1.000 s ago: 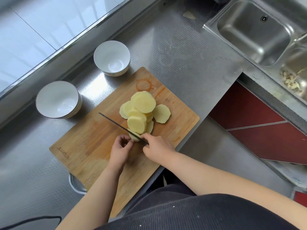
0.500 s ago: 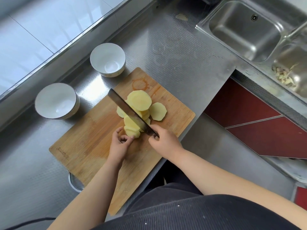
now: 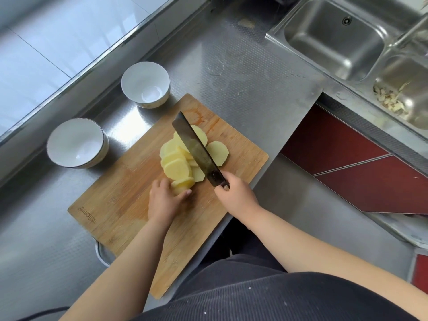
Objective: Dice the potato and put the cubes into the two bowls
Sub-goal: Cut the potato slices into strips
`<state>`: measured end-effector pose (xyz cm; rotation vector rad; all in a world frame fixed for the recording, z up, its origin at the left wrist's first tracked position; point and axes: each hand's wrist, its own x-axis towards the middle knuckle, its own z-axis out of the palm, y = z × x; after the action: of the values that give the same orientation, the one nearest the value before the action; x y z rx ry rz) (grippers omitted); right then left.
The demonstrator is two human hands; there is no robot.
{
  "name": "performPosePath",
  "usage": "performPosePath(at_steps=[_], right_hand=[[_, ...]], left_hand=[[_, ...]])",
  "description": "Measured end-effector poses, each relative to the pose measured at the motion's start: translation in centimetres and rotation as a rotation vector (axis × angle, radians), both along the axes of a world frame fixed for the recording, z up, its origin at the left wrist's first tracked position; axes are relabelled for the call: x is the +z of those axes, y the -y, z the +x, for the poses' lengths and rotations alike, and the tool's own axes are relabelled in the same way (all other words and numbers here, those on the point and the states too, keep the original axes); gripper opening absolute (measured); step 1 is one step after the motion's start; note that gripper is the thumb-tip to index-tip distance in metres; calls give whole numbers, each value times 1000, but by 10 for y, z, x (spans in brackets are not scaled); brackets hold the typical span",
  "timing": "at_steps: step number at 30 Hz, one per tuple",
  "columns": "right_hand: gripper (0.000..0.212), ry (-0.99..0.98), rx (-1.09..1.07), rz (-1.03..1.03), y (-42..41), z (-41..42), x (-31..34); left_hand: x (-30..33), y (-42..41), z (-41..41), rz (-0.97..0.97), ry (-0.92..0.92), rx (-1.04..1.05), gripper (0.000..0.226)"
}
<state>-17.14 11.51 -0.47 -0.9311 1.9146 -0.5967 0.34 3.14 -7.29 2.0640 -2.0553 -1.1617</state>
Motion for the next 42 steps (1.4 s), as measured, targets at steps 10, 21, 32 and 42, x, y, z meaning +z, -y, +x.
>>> performPosePath(at_steps=[10, 21, 32, 42], right_hand=[[22, -37, 149, 3, 0, 8, -5], [38, -100, 259, 52, 2, 17, -9], [43, -166, 274, 46, 3, 21, -8], [43, -165, 328, 75, 1, 18, -4]], left_hand=[[16, 31, 38, 490, 70, -235, 40], [13, 3, 64, 222, 127, -235, 92], [1, -4, 65, -316, 224, -575, 45], [1, 9, 56, -218, 167, -694, 48]])
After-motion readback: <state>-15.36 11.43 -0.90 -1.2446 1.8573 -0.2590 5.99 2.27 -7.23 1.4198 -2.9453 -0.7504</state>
